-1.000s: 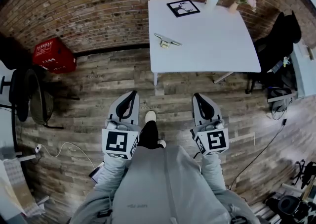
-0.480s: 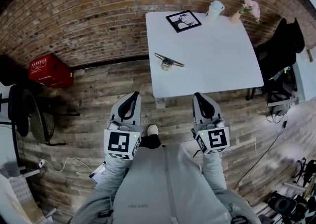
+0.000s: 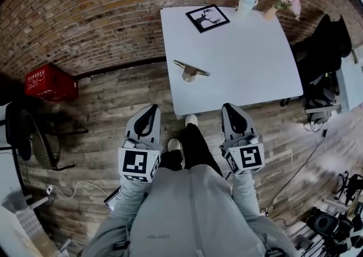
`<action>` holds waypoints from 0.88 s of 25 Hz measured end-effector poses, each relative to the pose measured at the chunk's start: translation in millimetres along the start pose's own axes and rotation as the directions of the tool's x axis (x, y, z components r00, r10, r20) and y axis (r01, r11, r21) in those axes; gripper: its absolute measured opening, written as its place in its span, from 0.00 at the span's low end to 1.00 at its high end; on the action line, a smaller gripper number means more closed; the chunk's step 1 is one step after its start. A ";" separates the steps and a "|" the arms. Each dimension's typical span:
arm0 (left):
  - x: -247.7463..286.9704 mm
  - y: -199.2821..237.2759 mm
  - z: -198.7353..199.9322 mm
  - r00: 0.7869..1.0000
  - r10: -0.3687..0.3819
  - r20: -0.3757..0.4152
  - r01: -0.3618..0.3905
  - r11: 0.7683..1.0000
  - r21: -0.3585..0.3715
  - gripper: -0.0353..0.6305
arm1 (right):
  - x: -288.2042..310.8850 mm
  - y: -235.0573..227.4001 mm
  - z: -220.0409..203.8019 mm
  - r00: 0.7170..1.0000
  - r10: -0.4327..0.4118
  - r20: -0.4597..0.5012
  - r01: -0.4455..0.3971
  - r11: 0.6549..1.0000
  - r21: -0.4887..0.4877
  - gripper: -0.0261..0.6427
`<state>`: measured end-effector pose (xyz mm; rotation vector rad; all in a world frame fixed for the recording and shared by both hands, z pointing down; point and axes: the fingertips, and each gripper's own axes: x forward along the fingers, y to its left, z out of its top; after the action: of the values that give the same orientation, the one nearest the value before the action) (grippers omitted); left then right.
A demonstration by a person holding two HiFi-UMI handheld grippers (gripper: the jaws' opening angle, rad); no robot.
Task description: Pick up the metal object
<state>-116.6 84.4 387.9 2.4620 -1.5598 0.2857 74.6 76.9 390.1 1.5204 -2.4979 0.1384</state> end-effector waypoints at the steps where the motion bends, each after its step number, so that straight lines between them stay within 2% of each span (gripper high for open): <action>1: 4.9 1.6 -0.7 1.000 0.000 -0.003 0.000 1.000 -0.002 0.09 | 4.9 -2.8 -0.7 1.000 0.002 -0.003 -0.002 1.000 0.001 0.08; 11: 88.1 26.5 28.6 0.999 0.034 0.029 -0.034 0.999 -0.008 0.09 | 83.0 -54.5 11.8 0.999 0.044 -0.005 -0.044 0.999 -0.003 0.08; 17: 140.9 37.4 64.4 0.995 0.076 0.060 -0.076 0.997 -0.002 0.09 | 131.0 -94.9 38.0 0.994 0.104 0.015 -0.104 0.994 -0.034 0.08; 22: 169.2 42.9 77.5 0.991 0.116 0.064 -0.116 0.993 0.001 0.09 | 157.8 -120.7 50.5 0.989 0.146 0.026 -0.144 0.988 -0.053 0.08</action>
<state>-80.6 -101.5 363.4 2.4101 -1.7336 0.2318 104.8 -125.1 373.6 1.3302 -2.6137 0.0751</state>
